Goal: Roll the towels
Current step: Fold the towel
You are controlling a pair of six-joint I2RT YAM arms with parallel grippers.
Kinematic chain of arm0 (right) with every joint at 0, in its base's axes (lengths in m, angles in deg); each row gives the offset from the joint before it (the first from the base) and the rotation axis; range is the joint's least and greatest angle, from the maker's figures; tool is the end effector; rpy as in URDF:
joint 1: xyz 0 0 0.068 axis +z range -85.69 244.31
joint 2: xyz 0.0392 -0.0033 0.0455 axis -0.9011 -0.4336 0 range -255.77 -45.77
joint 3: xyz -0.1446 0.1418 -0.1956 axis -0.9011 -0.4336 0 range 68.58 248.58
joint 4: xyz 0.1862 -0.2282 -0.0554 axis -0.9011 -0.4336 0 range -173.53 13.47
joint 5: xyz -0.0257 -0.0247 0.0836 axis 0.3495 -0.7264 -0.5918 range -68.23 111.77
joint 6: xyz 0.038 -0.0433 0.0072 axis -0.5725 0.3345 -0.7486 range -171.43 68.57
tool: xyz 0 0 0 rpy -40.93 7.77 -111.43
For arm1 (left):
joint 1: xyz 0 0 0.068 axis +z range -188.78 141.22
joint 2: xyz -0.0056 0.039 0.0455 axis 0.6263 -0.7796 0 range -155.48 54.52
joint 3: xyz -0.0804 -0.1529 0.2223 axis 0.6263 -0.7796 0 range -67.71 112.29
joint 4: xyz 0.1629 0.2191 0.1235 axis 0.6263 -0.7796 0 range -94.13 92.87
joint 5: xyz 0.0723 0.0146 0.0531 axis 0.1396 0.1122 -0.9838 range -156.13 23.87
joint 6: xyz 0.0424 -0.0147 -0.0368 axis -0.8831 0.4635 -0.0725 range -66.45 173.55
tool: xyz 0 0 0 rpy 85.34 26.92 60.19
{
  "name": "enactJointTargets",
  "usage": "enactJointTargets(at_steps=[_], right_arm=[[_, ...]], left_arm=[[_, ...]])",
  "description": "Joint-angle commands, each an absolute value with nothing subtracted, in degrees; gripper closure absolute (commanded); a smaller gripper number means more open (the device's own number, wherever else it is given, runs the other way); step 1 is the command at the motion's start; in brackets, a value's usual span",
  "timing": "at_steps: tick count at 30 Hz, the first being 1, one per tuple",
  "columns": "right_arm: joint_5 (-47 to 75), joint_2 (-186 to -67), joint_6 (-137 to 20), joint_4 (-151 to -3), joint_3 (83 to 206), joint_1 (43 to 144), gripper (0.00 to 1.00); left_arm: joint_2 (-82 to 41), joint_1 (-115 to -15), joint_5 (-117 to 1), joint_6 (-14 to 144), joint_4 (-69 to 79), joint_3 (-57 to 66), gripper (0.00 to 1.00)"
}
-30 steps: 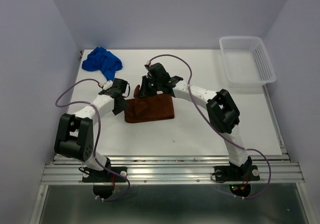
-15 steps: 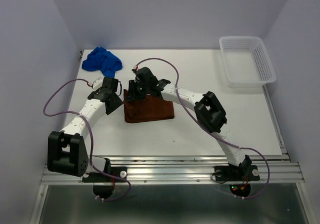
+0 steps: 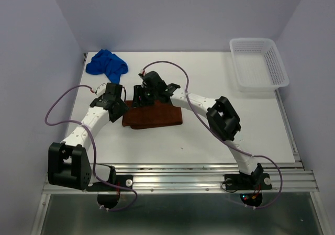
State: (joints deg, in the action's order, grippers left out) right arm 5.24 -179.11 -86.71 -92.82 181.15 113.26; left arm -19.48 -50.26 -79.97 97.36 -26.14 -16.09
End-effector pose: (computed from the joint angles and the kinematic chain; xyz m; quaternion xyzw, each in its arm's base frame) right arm 0.3761 0.4501 0.1983 -0.1691 0.8720 0.3912 0.2409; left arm 0.2989 -0.0506 0.2334 -0.2990 0.8888 -0.0516 0.3435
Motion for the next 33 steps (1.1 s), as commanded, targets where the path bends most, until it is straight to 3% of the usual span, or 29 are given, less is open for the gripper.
enactJointTargets(at_steps=[1, 4, 15, 24, 27, 28, 30, 31, 33], right_arm=[[11.0, -169.3, -84.6, -92.1, 174.9, 113.5, 0.44], [14.6, -164.7, -82.9, -92.1, 170.4, 112.9, 0.43], [24.9, -153.5, -77.3, -92.3, 154.0, 111.9, 0.35], [27.5, -150.2, -76.1, -92.3, 151.3, 111.9, 0.26], [30.3, -149.4, -75.8, -92.4, 150.1, 111.9, 0.25], [31.4, -149.3, -75.6, -92.4, 150.0, 111.9, 0.25], [34.2, -149.3, -75.6, -92.7, 149.8, 111.2, 0.25], [34.4, -149.3, -75.6, -92.9, 149.9, 111.2, 0.24], [33.9, -149.5, -75.6, -92.9, 150.1, 109.8, 0.23]], left_arm=[[-19.3, -50.0, -77.2, 97.1, -24.3, -17.9, 0.42], [-19.9, -50.0, -77.2, 97.4, -24.1, -18.9, 0.42], [-20.3, -50.0, -79.2, 98.9, -23.3, -22.4, 0.19], [-25.3, -50.0, -76.9, 99.7, -18.2, -25.5, 0.20], [-26.8, -50.0, -76.1, 99.7, -16.2, -26.0, 0.30], [-27.1, -49.9, -76.1, 99.7, -16.0, -26.1, 0.44], [-28.0, -50.0, -75.9, 99.7, -15.8, -26.1, 0.58], [-28.2, -50.0, -75.8, 99.7, -15.7, -26.1, 0.70], [-28.6, -50.0, -75.4, 99.5, -15.1, -26.3, 0.73]])
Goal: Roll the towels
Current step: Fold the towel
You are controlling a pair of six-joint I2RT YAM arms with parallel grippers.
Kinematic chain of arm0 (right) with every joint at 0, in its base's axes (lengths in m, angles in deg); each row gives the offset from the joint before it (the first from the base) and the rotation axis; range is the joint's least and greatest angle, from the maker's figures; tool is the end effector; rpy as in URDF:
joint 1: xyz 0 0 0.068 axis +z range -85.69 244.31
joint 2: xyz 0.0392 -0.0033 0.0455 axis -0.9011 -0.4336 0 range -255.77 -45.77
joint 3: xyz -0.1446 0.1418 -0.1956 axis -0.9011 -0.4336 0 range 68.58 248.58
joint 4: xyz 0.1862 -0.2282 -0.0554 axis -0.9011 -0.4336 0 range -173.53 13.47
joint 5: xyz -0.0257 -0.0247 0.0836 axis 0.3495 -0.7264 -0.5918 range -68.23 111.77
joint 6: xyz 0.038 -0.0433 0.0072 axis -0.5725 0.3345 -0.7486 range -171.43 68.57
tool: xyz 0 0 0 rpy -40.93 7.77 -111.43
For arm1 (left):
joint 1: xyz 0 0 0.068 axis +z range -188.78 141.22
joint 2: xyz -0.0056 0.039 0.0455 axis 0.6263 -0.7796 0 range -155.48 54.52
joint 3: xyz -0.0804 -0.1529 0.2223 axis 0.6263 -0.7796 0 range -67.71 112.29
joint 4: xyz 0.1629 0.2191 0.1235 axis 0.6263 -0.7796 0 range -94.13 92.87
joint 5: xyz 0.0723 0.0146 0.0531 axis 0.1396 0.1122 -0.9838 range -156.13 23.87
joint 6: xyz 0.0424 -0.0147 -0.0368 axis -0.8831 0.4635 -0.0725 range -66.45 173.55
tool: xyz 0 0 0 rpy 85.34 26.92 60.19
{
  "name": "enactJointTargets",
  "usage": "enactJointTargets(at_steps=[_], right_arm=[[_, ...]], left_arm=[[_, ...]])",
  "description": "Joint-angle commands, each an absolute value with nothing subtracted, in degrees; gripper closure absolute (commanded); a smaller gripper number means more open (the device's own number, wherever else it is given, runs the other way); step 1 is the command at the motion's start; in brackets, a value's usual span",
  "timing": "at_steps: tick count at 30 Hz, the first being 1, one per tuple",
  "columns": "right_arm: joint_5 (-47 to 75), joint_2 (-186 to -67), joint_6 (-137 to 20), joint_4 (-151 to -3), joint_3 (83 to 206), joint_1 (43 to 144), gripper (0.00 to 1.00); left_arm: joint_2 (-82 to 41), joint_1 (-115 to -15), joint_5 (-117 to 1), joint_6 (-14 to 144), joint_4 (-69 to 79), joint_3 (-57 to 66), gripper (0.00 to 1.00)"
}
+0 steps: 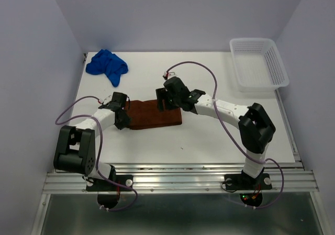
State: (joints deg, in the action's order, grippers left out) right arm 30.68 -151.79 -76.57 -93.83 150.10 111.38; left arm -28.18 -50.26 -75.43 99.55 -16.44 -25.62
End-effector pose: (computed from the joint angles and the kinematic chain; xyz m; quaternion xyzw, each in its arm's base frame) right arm 0.3219 0.3367 0.2354 -0.1420 0.8995 0.1826 0.3707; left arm 0.2941 -0.0529 0.1445 -0.3056 0.9130 -0.0557 0.2645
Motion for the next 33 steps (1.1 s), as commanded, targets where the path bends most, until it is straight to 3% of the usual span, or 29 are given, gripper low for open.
enactJointTargets(at_steps=[1, 6, 10, 13, 17, 25, 28, 33], right_arm=[[32.5, -150.3, -75.3, -92.9, 150.6, 108.3, 0.24], [23.4, -155.8, -70.7, -92.7, 155.4, 104.6, 0.34], [18.4, -163.7, -66.5, -92.9, 161.5, 103.4, 0.55], [19.7, -165.8, -67.6, -93.1, 161.7, 102.9, 0.69], [25.5, -165.0, -71.4, -93.0, 154.5, 102.9, 0.76], [26.8, -153.2, -81.0, -84.7, 133.6, 108.4, 0.77], [29.6, -150.5, -87.0, -81.5, 130.1, 115.5, 0.77], [33.0, -150.5, -88.0, -82.5, 133.3, 120.3, 0.76]], left_arm=[[-28.9, -50.0, -75.0, 99.3, -14.2, -26.6, 0.73], [-32.5, -49.9, -74.6, 98.9, -13.3, -25.6, 0.78], [-37.2, -50.0, -75.3, 97.3, -12.9, -21.3, 0.82], [-42.5, -50.0, -77.5, 96.2, -14.9, -15.3, 0.85], [-50.6, -50.2, -82.3, 95.0, -17.5, -4.7, 0.85], [-63.6, -55.6, -79.6, 85.7, -15.8, 13.4, 0.85], [-70.5, -59.2, -75.5, 80.3, -15.2, 24.9, 0.85], [-73.4, -61.3, -75.4, 79.2, -15.8, 28.6, 0.85]])
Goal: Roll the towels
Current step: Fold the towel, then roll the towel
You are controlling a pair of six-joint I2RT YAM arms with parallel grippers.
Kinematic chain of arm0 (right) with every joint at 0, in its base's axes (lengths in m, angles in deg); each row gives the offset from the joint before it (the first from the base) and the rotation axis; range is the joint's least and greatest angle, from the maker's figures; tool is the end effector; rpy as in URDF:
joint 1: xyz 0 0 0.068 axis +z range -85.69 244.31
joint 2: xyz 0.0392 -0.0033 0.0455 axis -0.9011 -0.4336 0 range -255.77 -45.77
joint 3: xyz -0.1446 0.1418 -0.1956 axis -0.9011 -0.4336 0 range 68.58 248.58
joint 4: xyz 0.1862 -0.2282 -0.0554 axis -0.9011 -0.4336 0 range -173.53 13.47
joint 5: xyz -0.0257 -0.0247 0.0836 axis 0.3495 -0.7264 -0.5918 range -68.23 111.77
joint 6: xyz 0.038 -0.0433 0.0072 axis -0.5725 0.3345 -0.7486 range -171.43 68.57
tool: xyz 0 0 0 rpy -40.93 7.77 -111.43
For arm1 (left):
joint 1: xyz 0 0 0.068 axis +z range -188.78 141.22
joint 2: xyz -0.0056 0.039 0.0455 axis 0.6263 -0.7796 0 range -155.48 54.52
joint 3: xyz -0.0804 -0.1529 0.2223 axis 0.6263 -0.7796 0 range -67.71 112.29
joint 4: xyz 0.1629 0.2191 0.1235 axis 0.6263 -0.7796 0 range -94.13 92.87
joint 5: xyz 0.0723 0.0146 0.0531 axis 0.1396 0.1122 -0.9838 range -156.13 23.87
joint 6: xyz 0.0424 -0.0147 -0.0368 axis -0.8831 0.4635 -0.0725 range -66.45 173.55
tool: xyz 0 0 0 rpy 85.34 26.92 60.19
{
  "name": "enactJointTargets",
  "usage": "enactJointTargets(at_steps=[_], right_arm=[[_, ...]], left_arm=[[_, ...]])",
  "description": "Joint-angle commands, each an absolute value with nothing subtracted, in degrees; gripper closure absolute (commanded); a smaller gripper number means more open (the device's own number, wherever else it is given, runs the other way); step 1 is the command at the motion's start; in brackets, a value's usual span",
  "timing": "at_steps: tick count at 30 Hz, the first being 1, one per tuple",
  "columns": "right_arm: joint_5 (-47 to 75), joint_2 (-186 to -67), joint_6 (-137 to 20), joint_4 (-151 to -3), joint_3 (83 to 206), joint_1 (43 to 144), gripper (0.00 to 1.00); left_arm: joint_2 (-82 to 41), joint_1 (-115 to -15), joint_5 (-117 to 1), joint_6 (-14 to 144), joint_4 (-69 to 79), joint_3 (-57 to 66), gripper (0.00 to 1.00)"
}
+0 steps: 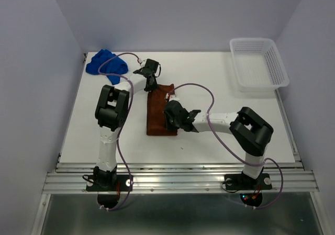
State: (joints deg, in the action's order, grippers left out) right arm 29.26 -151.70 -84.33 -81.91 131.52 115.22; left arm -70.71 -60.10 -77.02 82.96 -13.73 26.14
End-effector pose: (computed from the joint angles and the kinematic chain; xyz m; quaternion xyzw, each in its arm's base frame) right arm 0.2697 0.3236 0.1391 -0.1231 0.9249 0.1914 0.3047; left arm 0.4959 -0.1851 0.1538 -0.0994 0.9246 -0.0729 0.3605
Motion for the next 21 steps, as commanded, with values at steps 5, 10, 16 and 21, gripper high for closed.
enactJointTargets(at_steps=[5, 10, 16, 21], right_arm=[[37.8, -148.8, -82.9, -86.3, 138.1, 120.9, 0.69], [32.3, -141.8, -67.9, -80.9, 134.8, 120.9, 0.52], [23.5, -134.2, -49.1, -79.4, 127.9, 121.4, 0.36], [18.5, -135.0, -37.6, -84.3, 128.3, 121.4, 0.27]], left_arm=[[-73.2, -61.2, -79.6, 80.0, -19.8, 32.0, 0.83], [-67.9, -60.5, -79.9, 80.7, -23.4, 32.2, 0.55], [-55.2, -60.1, -81.1, 84.3, -24.8, 25.8, 0.21], [-43.5, -60.1, -82.4, 89.8, -26.1, 14.9, 0.03]])
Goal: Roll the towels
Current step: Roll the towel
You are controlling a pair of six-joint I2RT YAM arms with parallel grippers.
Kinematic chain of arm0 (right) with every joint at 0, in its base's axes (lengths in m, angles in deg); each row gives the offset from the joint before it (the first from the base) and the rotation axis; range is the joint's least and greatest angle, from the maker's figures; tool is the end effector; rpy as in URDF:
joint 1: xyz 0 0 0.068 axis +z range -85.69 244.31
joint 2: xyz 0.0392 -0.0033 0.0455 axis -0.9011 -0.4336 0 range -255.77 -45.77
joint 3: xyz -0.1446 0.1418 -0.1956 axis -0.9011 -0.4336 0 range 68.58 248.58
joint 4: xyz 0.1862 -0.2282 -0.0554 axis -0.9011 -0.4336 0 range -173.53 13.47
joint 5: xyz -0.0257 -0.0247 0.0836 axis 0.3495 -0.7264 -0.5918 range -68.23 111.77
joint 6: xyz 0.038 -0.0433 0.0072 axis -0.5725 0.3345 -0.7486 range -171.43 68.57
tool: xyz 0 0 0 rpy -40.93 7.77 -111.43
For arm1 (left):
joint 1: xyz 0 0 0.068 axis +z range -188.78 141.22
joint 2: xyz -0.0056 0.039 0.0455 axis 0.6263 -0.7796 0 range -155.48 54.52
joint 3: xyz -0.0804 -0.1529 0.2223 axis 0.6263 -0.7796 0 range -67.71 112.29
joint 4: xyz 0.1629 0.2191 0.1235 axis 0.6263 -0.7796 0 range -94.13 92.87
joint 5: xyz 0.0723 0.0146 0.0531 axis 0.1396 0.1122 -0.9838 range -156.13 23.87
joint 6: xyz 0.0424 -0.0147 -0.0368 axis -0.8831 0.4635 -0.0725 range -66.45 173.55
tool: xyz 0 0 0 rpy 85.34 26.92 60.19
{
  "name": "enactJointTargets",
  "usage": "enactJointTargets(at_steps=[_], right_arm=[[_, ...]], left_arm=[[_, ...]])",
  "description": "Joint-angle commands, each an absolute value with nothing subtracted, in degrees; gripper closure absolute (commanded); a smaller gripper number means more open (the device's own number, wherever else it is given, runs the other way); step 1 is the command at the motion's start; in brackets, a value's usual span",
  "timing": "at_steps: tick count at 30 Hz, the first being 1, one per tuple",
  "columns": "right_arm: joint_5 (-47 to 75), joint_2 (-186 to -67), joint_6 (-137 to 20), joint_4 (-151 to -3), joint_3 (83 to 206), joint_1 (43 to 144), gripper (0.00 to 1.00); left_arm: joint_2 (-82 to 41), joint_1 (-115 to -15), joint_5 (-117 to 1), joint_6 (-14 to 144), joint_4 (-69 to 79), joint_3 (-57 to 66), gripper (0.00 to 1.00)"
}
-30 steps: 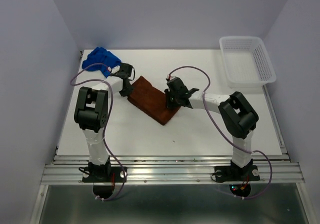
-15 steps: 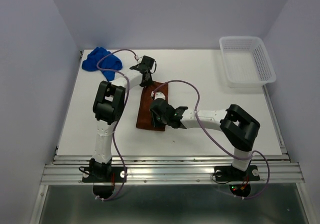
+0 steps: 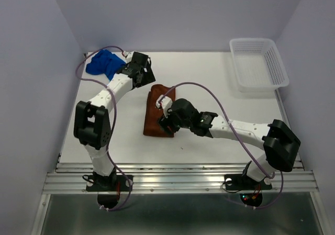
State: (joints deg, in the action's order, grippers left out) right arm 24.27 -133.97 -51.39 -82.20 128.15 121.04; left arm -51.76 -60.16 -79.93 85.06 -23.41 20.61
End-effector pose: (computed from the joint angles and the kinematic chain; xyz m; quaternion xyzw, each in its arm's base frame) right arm 0.2133 0.3220 0.2371 -0.4113 0.7825 0.2048 0.4202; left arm 0.4399 -0.1616 0.2648 -0.1272 0.9069 -0.0728 0.3949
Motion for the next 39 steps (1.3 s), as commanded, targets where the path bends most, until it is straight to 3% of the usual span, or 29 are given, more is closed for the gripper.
enactJointTargets(at_steps=[1, 7, 12, 16, 20, 24, 27, 29, 33, 39], right_arm=[[17.7, -135.6, -34.9, -84.8, 128.4, 121.4, 0.27], [17.4, -138.9, -32.5, -84.4, 130.0, 121.4, 0.27], [17.3, -139.6, -34.1, -82.3, 128.3, 121.4, 0.34], [16.4, -140.9, -34.2, -82.6, 128.1, 121.4, 0.34], [16.0, -143.1, -33.5, -83.2, 128.8, 121.4, 0.34], [16.2, -145.3, -32.6, -84.2, 130.2, 122.0, 0.34], [16.6, -146.7, -32.2, -84.3, 130.4, 122.0, 0.35], [16.8, -147.5, -32.3, -84.1, 130.5, 122.5, 0.35], [20.3, -149.6, -32.4, -84.2, 130.6, 123.7, 0.36], [28.1, -150.1, -33.2, -82.1, 128.3, 126.7, 0.50]], left_arm=[[-42.0, -60.2, -82.2, 90.8, -26.1, 12.7, 0.01], [-29.6, -60.4, -69.9, 96.2, -17.6, -12.3, 0.01], [-25.6, -62.9, -66.8, 98.3, -13.9, -20.9, 0.02], [-24.2, -63.7, -66.4, 99.5, -13.4, -26.1, 0.11], [-23.2, -63.8, -63.9, 100.8, -11.8, -30.0, 0.22], [-23.2, -63.8, -63.2, 101.0, -11.1, -31.8, 0.41], [-23.4, -63.9, -63.1, 101.1, -10.5, -32.7, 0.66], [-23.5, -63.9, -62.4, 101.1, -9.4, -33.1, 0.73], [-23.8, -64.0, -62.0, 101.2, -9.3, -33.2, 0.97], [-23.6, -64.0, -63.0, 101.7, -10.7, -32.6, 0.99]])
